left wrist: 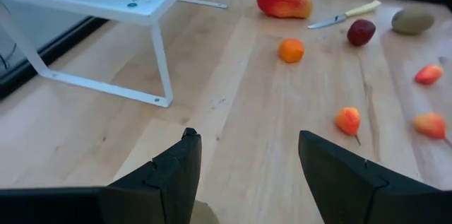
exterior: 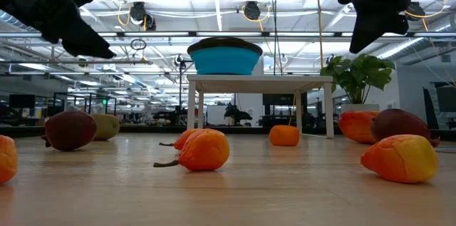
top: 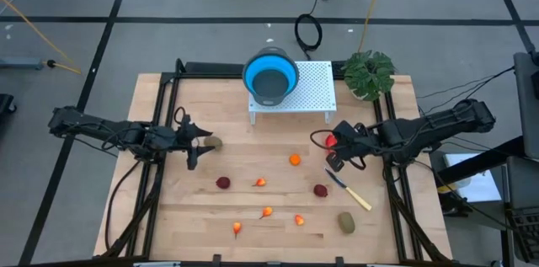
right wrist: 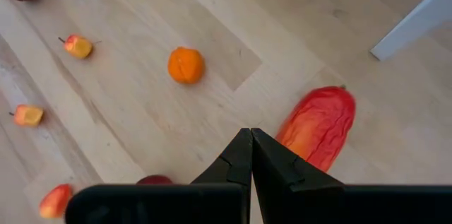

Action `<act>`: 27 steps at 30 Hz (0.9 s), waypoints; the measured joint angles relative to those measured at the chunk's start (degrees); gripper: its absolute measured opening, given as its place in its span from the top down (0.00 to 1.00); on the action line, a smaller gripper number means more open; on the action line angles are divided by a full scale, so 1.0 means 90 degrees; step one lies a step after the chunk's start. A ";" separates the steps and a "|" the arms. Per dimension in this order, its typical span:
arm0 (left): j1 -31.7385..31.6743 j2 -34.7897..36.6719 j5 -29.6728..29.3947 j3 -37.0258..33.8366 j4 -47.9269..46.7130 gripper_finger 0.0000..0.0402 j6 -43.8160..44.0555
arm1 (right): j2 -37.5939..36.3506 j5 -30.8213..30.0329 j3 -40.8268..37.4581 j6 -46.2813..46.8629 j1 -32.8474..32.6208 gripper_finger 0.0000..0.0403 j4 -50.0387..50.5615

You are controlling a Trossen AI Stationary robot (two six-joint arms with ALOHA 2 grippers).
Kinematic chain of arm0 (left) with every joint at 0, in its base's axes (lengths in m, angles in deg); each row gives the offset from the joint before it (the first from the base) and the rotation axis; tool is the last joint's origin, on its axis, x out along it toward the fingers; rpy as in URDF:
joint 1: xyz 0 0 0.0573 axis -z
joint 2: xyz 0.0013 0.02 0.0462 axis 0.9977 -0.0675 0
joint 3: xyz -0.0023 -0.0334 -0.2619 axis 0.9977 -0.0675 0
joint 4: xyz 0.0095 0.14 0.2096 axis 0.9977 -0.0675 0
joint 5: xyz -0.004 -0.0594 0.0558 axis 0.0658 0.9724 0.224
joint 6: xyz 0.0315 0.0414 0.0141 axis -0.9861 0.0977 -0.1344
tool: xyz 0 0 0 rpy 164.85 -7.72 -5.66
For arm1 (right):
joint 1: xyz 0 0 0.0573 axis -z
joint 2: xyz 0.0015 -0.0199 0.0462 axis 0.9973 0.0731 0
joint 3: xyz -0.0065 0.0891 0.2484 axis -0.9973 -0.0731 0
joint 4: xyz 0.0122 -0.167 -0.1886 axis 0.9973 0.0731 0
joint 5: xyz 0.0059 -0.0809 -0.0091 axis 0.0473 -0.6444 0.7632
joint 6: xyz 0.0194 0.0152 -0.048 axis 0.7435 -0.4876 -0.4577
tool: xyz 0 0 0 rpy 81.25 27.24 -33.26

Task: Pick & Place Fruit
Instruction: Put the mango into the blue strainer bowl on the shelf

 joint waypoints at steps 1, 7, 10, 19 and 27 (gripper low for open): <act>0.0000 0.0000 0.0001 0.0000 0.0000 0.41 -0.0101 | 0.0000 0.0000 0.0001 0.0000 0.0021 1.00 -0.0001; 0.0000 0.0000 0.0004 0.0000 0.0000 0.42 -0.0555 | -0.0001 0.0010 0.0000 0.0000 0.0077 1.00 -0.0004; 0.0000 0.0000 0.0004 0.0000 0.0000 0.47 -0.0644 | -0.0001 0.0012 0.0000 0.0015 0.0077 0.97 -0.0003; 0.0001 0.0000 0.0002 0.0000 0.0000 0.74 -0.0734 | -0.0001 0.0012 0.0000 0.0189 0.0077 0.76 0.0005; 0.0001 0.0000 0.0002 0.0000 0.0000 0.93 -0.0734 | -0.0005 0.0007 -0.0086 0.0192 0.0080 0.54 0.0146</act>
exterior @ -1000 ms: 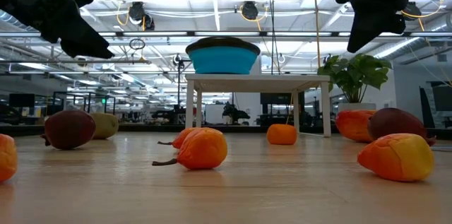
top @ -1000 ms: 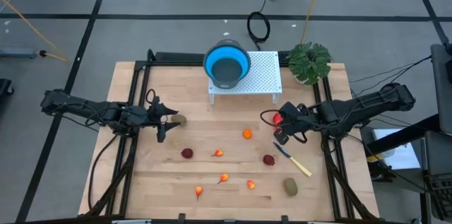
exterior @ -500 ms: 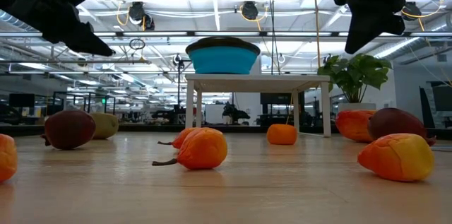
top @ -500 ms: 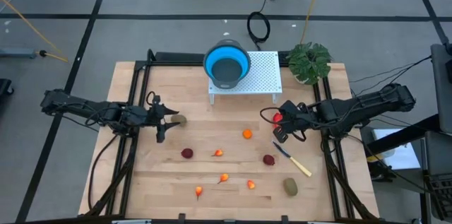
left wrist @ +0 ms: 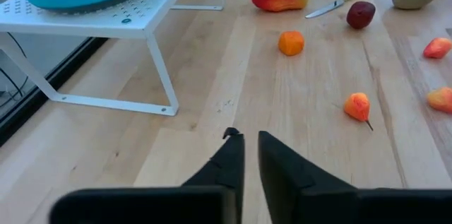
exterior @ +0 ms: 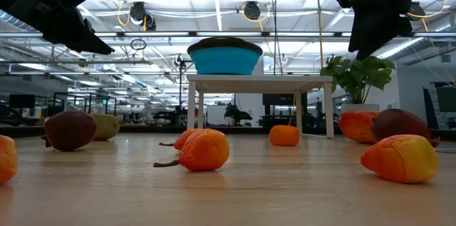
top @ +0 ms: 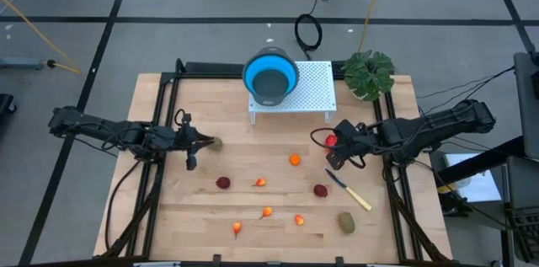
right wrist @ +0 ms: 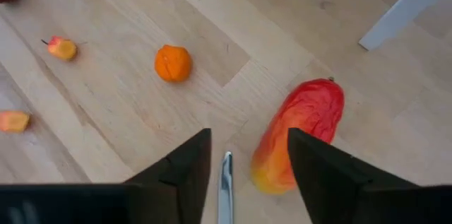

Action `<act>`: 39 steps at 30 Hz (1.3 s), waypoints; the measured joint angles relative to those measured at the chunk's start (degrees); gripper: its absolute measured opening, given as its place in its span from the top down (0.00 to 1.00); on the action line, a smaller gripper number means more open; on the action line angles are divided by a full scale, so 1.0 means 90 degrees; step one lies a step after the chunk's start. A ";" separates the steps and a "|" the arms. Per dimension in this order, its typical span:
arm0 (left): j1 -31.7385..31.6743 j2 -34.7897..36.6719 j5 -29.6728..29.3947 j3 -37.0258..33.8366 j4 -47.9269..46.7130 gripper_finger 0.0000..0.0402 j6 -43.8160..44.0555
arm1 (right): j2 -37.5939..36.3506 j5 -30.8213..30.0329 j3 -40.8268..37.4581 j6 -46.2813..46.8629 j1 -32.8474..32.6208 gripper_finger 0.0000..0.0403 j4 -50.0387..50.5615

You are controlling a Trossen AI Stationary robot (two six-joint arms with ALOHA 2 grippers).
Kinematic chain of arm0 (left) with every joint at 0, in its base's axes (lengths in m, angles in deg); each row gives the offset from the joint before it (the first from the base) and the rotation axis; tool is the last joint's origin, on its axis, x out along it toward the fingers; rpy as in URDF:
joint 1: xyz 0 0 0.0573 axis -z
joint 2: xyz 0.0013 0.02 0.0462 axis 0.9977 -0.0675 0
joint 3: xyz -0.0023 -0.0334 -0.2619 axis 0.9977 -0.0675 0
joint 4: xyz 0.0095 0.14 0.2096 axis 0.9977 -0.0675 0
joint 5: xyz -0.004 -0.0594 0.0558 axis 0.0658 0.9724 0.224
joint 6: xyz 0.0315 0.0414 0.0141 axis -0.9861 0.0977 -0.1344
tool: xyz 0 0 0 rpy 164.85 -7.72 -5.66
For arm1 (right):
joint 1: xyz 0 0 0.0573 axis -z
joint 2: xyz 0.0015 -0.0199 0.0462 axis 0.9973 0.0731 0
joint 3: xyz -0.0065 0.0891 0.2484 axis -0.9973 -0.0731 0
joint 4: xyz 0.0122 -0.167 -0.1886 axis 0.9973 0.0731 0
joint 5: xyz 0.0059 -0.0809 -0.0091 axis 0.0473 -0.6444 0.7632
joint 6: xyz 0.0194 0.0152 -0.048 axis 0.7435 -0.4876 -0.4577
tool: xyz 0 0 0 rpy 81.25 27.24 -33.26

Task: Pick & Place Fruit
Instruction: Put the mango into the blue strainer bowl on the shelf

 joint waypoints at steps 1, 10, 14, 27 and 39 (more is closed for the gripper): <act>-0.0001 0.0000 0.0000 0.0000 0.0000 0.96 0.0000 | 0.0000 0.0002 -0.0070 0.0002 0.0007 0.52 -0.0010; -0.0001 0.0000 -0.0002 0.0000 0.0000 0.96 0.0005 | 0.0002 0.0007 -0.0792 0.0179 0.0267 0.39 -0.0167; 0.0000 -0.0001 0.0000 0.0000 0.0001 0.99 0.0055 | 0.0002 0.0012 -0.1108 0.0154 0.0418 0.37 -0.0498; -0.0001 0.0000 0.0000 0.0000 0.0003 0.95 0.0193 | -0.0005 0.0289 -0.2313 0.0143 0.0670 0.37 -0.2147; 0.0001 -0.0002 -0.0002 0.0000 0.0024 0.95 0.0197 | 0.0028 0.0432 -0.2878 0.0282 0.0662 0.37 -0.3035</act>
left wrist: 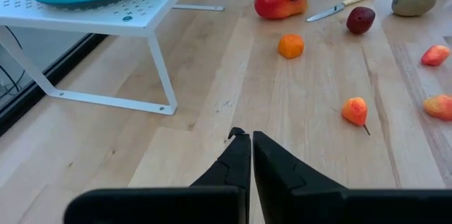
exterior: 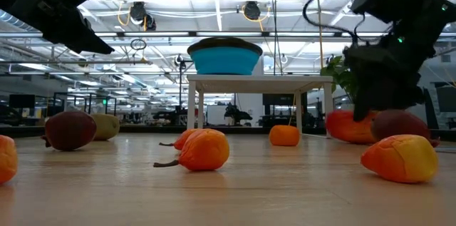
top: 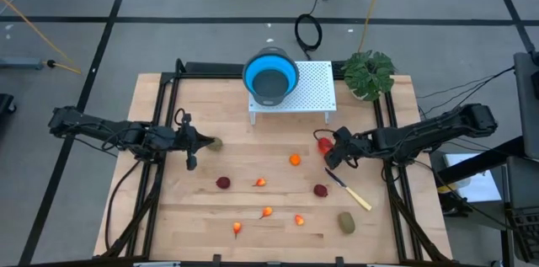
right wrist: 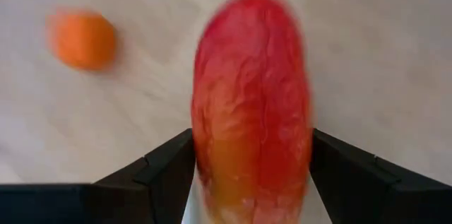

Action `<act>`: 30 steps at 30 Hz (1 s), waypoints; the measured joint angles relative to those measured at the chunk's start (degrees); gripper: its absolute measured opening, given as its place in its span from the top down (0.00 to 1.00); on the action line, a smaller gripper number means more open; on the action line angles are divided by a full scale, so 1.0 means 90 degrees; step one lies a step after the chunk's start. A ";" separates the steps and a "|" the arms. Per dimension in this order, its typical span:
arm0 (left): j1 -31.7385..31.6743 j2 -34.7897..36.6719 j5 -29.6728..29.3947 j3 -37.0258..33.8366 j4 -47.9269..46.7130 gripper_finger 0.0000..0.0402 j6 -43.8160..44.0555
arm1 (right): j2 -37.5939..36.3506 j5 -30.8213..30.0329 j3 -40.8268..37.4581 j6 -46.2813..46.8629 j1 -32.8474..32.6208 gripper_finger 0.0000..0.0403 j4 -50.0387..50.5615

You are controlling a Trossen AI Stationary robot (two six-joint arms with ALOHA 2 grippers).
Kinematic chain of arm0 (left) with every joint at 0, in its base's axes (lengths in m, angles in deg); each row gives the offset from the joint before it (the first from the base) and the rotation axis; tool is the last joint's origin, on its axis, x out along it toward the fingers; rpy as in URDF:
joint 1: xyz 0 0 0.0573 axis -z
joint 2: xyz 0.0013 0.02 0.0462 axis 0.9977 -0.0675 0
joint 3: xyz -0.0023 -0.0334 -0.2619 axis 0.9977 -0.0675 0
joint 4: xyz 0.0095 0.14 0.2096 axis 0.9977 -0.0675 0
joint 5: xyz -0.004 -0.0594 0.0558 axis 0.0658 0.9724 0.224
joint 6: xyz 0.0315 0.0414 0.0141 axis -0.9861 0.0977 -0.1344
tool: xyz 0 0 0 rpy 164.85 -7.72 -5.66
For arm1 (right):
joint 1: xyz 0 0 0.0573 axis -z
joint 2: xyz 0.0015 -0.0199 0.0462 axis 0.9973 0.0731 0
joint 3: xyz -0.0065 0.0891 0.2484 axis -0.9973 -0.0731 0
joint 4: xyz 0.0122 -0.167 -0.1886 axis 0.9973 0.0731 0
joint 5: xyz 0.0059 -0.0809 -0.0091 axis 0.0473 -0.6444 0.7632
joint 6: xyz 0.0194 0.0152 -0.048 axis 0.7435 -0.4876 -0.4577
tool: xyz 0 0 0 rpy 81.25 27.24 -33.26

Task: Pick & Place Fruit
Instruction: Put the mango into the blue strainer bowl on the shelf

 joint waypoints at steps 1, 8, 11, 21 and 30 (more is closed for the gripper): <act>-0.0001 0.0001 0.0001 0.0000 0.0000 0.95 0.0004 | 0.0006 0.0022 -0.0010 -0.0009 -0.0007 0.37 0.0030; -0.0002 0.0000 0.0002 0.0000 0.0027 0.95 0.0010 | -0.0019 -0.0041 -0.0001 -0.0020 -0.0001 0.39 -0.0006; -0.0002 0.0000 0.0002 0.0000 0.0077 0.95 0.0019 | -0.0016 0.0059 -0.0001 -0.0020 0.0001 0.43 -0.0006; -0.0002 0.0000 0.0024 0.0000 0.0250 0.95 0.0361 | -0.0018 0.0272 0.0003 -0.0020 -0.0031 0.49 -0.0348; -0.0002 0.0001 0.0176 0.0000 0.0661 0.95 0.0411 | -0.0020 0.0243 0.0012 -0.0581 -0.0031 0.49 -0.2221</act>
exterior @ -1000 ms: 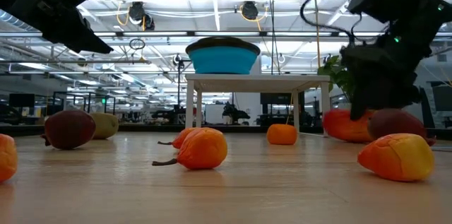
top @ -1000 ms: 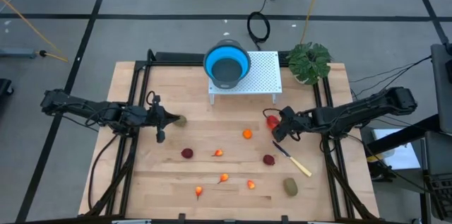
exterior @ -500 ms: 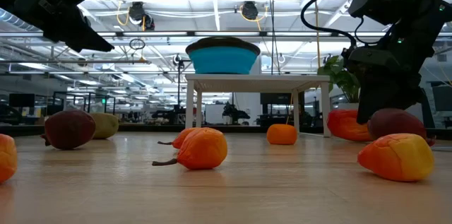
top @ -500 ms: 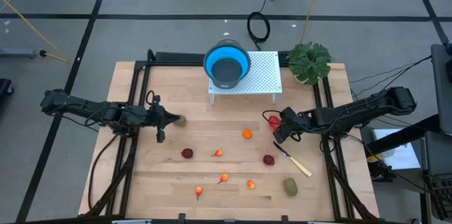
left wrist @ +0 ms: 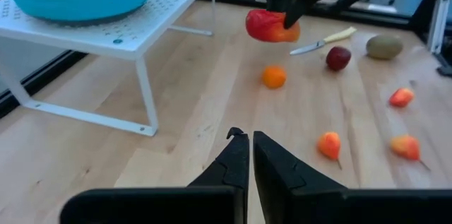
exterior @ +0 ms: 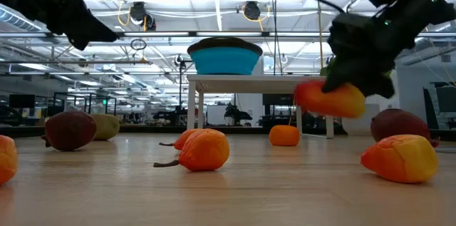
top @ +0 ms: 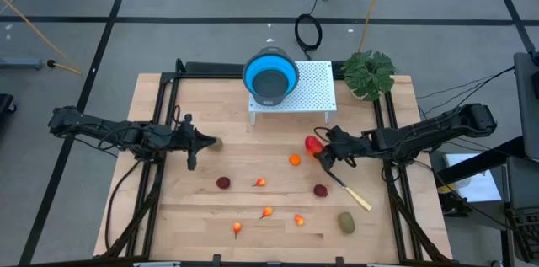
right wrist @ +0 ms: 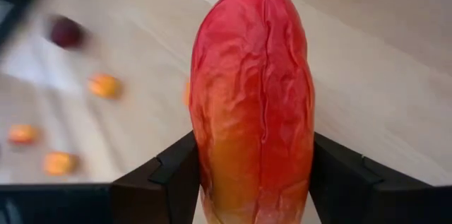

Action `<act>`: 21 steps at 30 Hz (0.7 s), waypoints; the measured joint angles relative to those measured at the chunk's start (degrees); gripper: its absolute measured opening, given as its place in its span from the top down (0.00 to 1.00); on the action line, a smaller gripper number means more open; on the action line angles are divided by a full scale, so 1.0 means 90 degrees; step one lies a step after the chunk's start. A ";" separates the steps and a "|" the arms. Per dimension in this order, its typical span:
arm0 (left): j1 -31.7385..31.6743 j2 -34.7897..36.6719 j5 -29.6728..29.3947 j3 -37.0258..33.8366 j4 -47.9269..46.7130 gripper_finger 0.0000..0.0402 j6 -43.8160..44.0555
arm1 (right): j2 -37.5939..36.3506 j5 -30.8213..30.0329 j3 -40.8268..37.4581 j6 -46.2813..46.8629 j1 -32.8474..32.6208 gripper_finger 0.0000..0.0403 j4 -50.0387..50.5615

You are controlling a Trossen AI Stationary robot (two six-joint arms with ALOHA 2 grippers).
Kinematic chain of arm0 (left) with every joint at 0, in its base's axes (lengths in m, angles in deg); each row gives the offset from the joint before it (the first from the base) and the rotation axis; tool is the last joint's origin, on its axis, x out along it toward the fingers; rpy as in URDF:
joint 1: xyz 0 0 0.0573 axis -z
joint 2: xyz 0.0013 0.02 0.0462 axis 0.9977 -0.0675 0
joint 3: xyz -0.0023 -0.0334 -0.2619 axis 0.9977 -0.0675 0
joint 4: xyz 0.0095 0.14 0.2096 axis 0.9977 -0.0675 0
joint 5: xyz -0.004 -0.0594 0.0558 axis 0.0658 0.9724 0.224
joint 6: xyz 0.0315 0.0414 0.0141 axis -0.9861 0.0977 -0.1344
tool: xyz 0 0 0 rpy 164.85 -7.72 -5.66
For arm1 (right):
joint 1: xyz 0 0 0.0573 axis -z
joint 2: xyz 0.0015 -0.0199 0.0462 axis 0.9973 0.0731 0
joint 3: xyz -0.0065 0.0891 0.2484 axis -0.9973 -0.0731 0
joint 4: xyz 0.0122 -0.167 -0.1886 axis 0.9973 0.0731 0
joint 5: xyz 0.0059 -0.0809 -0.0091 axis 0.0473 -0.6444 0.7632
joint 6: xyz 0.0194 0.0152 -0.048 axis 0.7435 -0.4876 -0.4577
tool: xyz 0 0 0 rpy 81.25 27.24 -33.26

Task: Pick & Place Fruit
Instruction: Put the mango into the blue strainer bowl on the shelf

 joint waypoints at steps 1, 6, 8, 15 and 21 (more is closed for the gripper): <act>0.0000 0.0001 0.0002 0.0000 0.0046 0.94 0.0023 | 0.0000 -0.0006 0.0002 -0.0083 0.0000 0.49 -0.0250; 0.0000 -0.0001 0.0013 0.0000 0.0146 0.88 0.0124 | 0.0000 -0.0017 0.0002 -0.0400 0.0000 0.49 -0.1306; 0.0000 -0.0001 0.0013 0.0000 0.0255 0.84 0.0125 | 0.0000 -0.0052 0.0002 -0.0503 0.0000 0.49 -0.1736; 0.0000 -0.0001 0.0011 0.0000 0.0689 0.66 0.0104 | -0.0002 -0.0580 0.0007 -0.1137 0.0000 0.49 -0.3192; -0.0013 -0.0001 -0.0009 0.0000 0.1051 0.46 0.0101 | -0.0002 -0.0903 0.0007 -0.1758 0.0000 0.49 -0.4047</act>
